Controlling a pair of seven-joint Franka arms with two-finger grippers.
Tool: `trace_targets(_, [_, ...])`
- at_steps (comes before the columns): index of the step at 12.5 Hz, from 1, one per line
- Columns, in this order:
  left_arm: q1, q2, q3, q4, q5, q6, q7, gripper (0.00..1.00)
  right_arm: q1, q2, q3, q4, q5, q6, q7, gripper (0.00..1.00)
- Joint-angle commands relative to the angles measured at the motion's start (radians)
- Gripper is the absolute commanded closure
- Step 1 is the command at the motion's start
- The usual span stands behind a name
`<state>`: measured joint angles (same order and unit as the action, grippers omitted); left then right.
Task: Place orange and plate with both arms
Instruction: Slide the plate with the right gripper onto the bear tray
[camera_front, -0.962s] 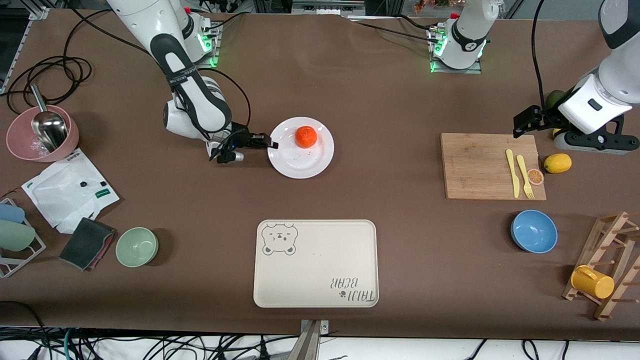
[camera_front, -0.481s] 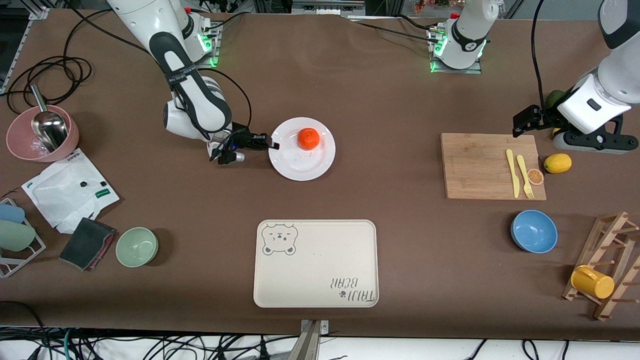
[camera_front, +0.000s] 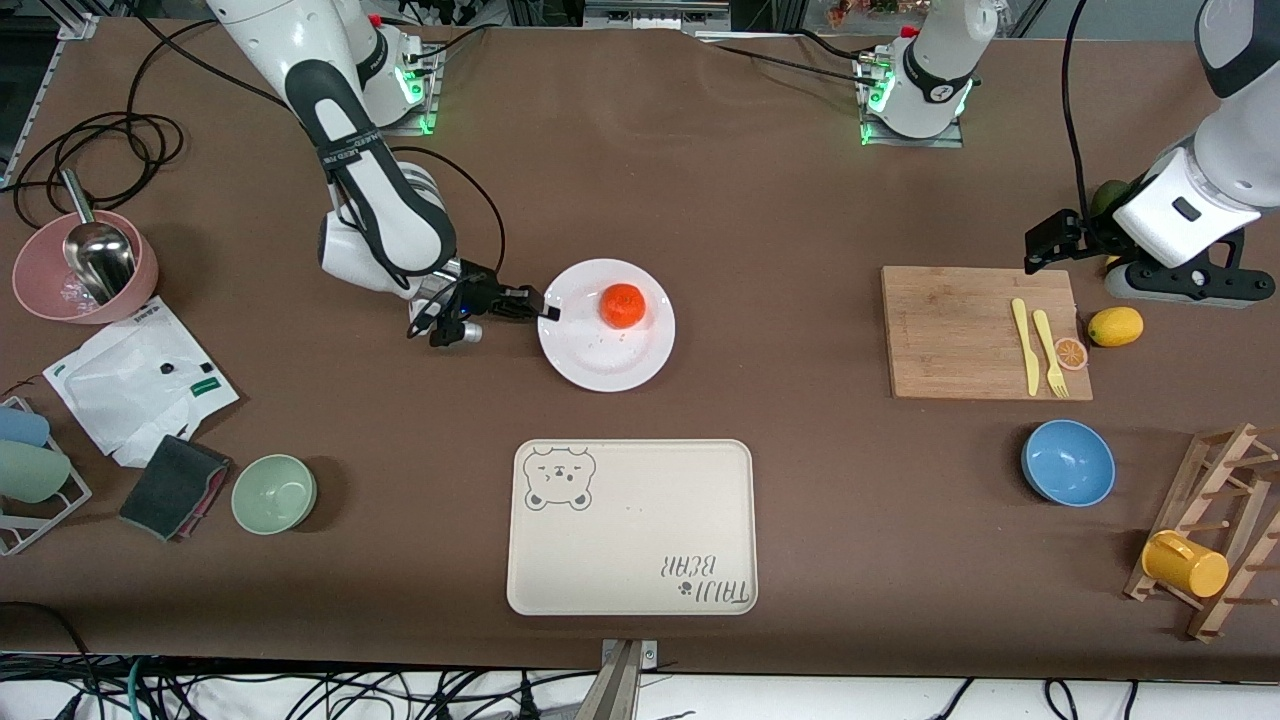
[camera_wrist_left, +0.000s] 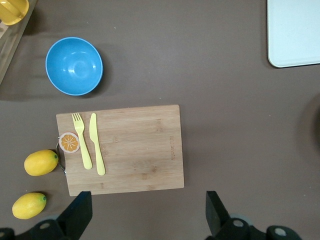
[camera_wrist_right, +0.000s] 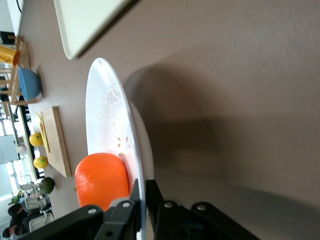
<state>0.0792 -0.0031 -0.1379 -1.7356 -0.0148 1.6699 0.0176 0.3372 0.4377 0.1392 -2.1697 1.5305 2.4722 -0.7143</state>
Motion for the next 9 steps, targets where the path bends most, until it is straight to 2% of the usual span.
trace_targets(1, [0.011, 0.006, -0.008, 0.019, -0.030, -0.018, 0.008, 0.00, 0.005, 0.007, -0.010, 0.085, -0.075, 0.007, 0.128, 1.00])
trace_targets(3, [0.011, 0.006, -0.008, 0.021, -0.031, -0.018, 0.005, 0.00, 0.002, 0.021, -0.018, 0.152, -0.090, 0.007, 0.167, 1.00])
trace_targets(6, [0.013, 0.008, -0.008, 0.021, -0.033, -0.018, 0.005, 0.00, -0.009, 0.097, -0.021, 0.287, -0.092, -0.031, 0.154, 1.00])
trace_targets(9, [0.011, 0.008, -0.008, 0.021, -0.033, -0.018, 0.004, 0.00, 0.000, 0.209, -0.098, 0.469, -0.092, -0.140, 0.157, 1.00])
